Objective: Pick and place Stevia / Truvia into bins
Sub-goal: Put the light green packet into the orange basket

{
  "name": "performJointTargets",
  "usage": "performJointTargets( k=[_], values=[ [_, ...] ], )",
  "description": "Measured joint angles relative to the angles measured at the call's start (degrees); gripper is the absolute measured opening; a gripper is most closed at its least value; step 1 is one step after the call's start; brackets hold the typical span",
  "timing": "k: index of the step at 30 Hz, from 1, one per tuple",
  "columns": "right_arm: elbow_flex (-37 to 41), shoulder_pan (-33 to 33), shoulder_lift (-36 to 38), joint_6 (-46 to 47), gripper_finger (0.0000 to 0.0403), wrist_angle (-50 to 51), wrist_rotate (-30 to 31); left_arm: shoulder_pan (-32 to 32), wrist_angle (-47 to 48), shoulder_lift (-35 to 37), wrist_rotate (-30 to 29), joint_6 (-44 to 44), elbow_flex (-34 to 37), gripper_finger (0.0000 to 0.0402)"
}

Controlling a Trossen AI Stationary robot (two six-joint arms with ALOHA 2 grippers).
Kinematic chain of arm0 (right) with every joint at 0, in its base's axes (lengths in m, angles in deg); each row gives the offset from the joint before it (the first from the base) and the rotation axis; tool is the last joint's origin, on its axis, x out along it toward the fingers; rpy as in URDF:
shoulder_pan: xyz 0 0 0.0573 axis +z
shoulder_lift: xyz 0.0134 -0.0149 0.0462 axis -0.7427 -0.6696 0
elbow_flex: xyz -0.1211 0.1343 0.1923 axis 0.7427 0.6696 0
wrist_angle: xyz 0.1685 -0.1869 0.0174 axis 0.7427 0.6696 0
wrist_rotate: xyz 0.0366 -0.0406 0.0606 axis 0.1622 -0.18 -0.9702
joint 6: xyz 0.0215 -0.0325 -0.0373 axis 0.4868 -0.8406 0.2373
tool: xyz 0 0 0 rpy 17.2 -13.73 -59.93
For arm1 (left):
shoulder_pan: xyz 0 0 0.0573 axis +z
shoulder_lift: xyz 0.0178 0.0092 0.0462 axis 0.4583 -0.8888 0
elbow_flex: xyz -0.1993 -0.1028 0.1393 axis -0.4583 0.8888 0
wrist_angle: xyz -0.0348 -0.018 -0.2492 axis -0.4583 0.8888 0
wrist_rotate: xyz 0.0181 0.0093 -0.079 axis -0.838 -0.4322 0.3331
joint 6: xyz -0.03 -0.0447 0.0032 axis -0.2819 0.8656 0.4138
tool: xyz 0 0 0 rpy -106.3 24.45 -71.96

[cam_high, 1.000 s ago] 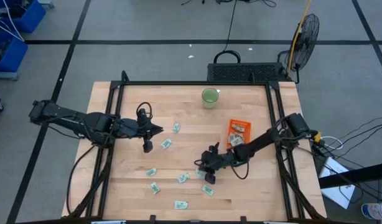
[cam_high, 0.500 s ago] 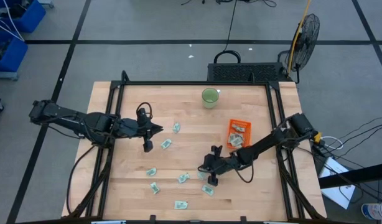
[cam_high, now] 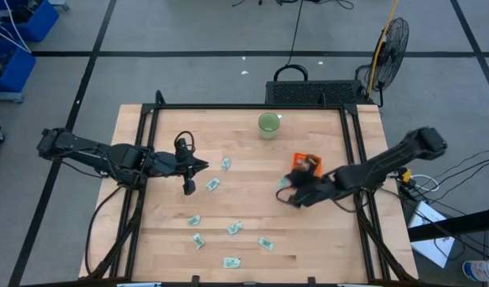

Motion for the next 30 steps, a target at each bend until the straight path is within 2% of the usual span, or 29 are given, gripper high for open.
performJointTargets(
  k=[5, 8, 16, 21, 26, 30],
  values=[
    [0.0, -2.1, 2.4, 17.8, 0.0001, 21.1, 1.1, 0.0, 0.0, 0.0, 0.0, 0.0, 0.0, 0.0047],
    [0.0, -3.5, 1.7, 22.4, 0.0001, 24.8, -0.1, 0.0, 0.0, 0.0, 0.0, 0.0, 0.0, 0.0047],
    [5.7, -5.7, -1.4, 23.3, 0.0001, 19.6, -6.5, 0.0, 0.0, 0.0, 0.0, 0.0, 0.0, 0.0047],
    [9.8, -6.5, -1.9, 21.1, 0.0002, 9.8, -11.2, 0.0, 0.0, 0.0, 0.0, -1.6, 0.0, 0.0047],
    [10.2, -7.3, -1.9, 16.8, 0.0028, 7.7, -11.2, 0.0, 0.0, 0.0, 0.0, -1.7, 0.0, 0.0047],
    [10.3, -8.0, -1.8, 17.0, 0.0059, 7.8, -11.2, 0.0, 0.0, 0.0, 0.0, -1.7, 0.0, 0.0047]
  ],
)
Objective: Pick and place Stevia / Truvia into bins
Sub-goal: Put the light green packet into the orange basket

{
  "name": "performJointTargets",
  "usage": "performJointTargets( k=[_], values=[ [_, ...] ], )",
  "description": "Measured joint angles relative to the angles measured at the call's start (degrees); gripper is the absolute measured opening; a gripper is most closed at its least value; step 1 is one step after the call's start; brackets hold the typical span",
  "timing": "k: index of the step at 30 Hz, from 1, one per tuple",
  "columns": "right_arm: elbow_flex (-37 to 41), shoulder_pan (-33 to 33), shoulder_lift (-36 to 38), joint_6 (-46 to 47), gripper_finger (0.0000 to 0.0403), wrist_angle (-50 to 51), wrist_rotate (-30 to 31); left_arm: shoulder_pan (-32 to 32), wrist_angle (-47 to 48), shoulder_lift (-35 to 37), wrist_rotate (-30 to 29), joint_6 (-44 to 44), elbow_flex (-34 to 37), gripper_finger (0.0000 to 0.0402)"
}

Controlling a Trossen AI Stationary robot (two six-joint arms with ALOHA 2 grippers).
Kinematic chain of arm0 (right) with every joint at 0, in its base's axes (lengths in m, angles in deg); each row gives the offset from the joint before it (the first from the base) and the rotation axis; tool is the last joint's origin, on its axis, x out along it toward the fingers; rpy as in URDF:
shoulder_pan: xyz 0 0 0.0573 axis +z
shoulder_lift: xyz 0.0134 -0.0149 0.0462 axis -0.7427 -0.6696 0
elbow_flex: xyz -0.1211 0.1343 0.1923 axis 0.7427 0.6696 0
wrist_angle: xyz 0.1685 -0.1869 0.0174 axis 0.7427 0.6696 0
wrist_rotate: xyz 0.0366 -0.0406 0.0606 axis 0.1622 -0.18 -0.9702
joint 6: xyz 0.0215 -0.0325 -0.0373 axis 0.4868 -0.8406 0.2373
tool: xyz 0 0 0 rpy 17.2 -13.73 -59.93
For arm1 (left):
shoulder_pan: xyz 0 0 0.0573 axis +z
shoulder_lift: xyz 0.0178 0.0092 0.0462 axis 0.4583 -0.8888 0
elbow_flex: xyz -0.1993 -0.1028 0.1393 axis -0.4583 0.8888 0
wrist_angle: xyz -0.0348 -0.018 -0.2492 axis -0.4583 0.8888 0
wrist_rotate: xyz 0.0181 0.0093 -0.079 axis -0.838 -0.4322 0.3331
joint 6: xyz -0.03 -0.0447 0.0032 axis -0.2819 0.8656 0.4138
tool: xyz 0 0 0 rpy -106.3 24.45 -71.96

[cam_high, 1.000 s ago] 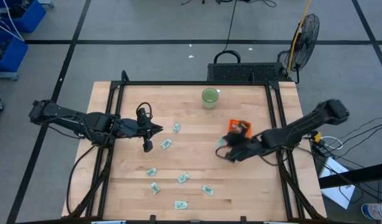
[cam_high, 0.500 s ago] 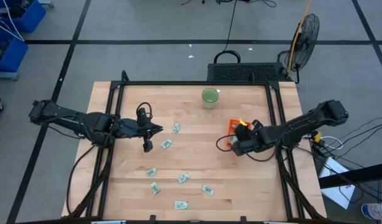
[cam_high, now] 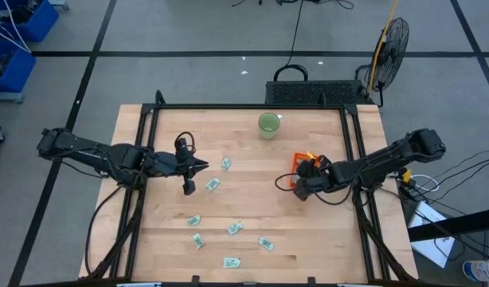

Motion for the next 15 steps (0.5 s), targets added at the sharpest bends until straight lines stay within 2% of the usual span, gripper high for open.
performJointTargets(
  k=[5, 11, 13, 15],
  values=[
    [-0.2, -0.2, 2.6, -1.2, 0.0085, 0.5, -1.4, 0.0, 0.1, 0.0, 0.0, 0.0, 0.0, 0.0047],
    [-2.4, -0.2, 9.6, -3.4, 0.0089, -0.9, -1.7, 0.0, 0.2, 0.0, 0.0, 0.0, 0.0, 0.0047],
    [-3.0, 0.4, 12.3, -5.9, 0.0086, -5.1, -1.8, 0.0, 0.2, 0.0, 0.0, 0.0, 0.0, 0.0047],
    [-3.0, 1.6, 14.4, -11.7, 0.0082, -13.7, -3.9, 0.0, 0.2, 0.0, 0.0, 0.1, 0.0, 0.0047]
  ],
)
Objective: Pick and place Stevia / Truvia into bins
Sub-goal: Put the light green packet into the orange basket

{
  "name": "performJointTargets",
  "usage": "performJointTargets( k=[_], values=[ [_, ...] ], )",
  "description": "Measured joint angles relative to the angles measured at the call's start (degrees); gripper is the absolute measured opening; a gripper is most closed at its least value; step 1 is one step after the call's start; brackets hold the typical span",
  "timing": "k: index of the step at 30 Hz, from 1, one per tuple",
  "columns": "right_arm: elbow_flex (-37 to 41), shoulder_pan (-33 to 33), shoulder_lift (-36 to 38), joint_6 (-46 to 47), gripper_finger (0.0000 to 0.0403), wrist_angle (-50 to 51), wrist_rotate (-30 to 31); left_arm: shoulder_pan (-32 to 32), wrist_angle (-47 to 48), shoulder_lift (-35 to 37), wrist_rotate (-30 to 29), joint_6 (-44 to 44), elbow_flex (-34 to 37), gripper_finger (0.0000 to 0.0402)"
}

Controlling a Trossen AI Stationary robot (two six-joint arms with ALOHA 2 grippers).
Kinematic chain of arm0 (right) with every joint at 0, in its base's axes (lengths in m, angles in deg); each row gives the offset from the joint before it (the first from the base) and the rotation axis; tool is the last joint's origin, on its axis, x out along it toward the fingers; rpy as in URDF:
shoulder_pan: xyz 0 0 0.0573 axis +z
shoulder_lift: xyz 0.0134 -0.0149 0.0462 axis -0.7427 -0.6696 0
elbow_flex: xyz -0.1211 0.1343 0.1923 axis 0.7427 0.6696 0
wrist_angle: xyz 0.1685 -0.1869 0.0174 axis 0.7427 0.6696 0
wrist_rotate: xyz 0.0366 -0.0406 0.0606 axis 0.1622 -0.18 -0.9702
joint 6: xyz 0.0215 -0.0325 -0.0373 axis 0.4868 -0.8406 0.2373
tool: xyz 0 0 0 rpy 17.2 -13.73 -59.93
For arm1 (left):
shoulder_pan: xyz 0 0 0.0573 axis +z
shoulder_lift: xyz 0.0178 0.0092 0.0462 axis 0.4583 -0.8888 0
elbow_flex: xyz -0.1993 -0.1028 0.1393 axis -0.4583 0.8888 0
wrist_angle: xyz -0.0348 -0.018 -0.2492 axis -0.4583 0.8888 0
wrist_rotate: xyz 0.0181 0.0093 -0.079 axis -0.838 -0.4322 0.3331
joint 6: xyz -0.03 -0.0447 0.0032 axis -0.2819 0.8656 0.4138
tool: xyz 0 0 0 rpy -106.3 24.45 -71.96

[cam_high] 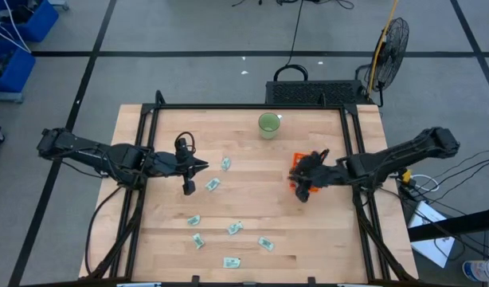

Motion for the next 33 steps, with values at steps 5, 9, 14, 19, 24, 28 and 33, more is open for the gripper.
performJointTargets(
  k=[5, 9, 14, 19, 24, 28, 33],
  values=[
    [-0.1, 6.4, -2.7, -16.0, 0.0083, -27.7, -6.5, 0.0, 0.2, 0.0, 0.0, 0.5, 0.0, 0.0047],
    [-0.3, 12.4, -10.2, -17.5, 0.0096, -37.1, -6.9, 0.0, 0.2, 0.0, 0.1, 1.0, 0.0, 0.0047],
    [-5.3, 17.4, -20.9, -6.3, 0.0103, -35.1, -7.1, 0.0, 0.2, 0.0, 0.1, 3.4, 0.0, 0.0047],
    [-17.0, 18.4, -30.8, 4.1, 0.0103, -20.9, -12.4, 0.0, 0.2, 0.0, 0.1, 6.0, 0.0, 0.0047],
    [-30.4, 19.0, -41.2, 6.8, 0.0102, -2.6, -14.2, 0.0, 0.2, 0.0, 0.2, 8.9, 0.0, 0.0047],
    [-34.9, 19.3, -47.7, 7.0, 0.0102, -0.6, -14.2, 0.0, 0.2, 0.0, 0.3, 9.3, 0.0, 0.0047],
    [-35.4, 19.2, -50.8, 9.3, 0.0102, 0.9, -14.1, 0.0, 0.2, 0.0, 0.3, 8.5, 0.0, 0.0047]
  ],
)
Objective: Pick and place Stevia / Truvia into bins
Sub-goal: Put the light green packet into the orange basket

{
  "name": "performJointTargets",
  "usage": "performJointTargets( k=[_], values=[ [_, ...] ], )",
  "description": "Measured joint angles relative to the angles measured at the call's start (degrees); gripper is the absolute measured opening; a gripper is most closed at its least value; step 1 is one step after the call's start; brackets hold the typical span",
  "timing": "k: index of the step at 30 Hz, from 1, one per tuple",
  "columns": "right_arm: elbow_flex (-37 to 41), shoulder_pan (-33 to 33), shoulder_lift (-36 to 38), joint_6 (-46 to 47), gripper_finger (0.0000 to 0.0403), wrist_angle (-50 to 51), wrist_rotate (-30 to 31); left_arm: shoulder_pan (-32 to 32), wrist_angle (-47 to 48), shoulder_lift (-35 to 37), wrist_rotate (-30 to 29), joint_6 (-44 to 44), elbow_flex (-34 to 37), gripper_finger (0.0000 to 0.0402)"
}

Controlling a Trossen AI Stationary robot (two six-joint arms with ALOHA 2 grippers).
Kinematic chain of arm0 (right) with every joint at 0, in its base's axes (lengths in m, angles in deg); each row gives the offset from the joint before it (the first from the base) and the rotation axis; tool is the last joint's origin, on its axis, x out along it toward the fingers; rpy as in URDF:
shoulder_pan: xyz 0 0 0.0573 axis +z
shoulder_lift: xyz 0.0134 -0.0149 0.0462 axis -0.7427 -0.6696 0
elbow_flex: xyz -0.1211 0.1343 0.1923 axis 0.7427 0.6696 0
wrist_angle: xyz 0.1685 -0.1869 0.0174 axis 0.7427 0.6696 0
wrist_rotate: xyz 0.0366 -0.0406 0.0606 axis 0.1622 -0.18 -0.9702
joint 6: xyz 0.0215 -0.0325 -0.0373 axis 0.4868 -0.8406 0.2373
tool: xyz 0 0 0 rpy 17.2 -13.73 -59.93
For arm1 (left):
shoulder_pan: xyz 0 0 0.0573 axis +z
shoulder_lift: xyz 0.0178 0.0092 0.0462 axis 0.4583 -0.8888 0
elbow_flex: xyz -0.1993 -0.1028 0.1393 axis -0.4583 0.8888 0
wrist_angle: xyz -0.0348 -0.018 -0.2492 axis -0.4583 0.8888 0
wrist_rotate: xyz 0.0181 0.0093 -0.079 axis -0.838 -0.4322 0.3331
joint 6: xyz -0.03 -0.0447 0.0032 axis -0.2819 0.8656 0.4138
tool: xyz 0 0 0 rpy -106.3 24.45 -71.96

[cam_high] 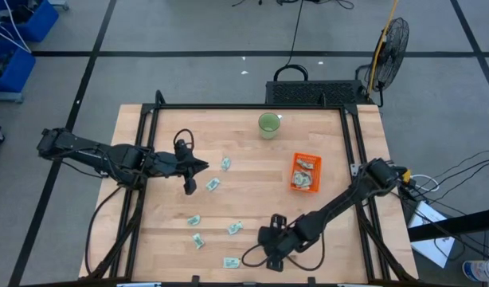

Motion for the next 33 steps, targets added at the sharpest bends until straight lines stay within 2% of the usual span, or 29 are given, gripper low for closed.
performJointTargets(
  k=[7, 12, 20, 24, 29, 33],
  values=[
    [0.0, -0.1, 0.1, 0.6, 0.0102, 1.8, 5.9, 0.0, 0.1, 0.0, 0.0, -2.4, 0.0, 0.0047],
    [0.3, -0.1, -1.8, 3.0, 0.0102, 2.4, 2.9, 0.0, 1.5, 0.0, 0.0, -2.4, 0.0, 0.0047],
    [3.6, -0.1, -2.3, 5.9, 0.0100, 0.4, 1.8, 0.0, 2.4, 0.0, 0.0, -2.5, 0.0, 0.0047],
    [4.4, -0.3, -2.3, 6.3, 0.0076, 0.6, 2.1, 0.0, 2.7, 0.0, 0.0, -2.6, 0.0, 0.0047],
    [4.8, -0.5, -1.4, 5.2, 0.0015, 1.0, 2.9, 0.0, 2.7, 0.0, -0.2, -2.8, 0.0, 0.0047],
    [5.2, -1.1, 1.6, 2.9, 0.0010, 3.7, 6.1, 0.0, 2.7, 0.0, -0.2, -2.8, 0.0, 0.0047]
  ],
)
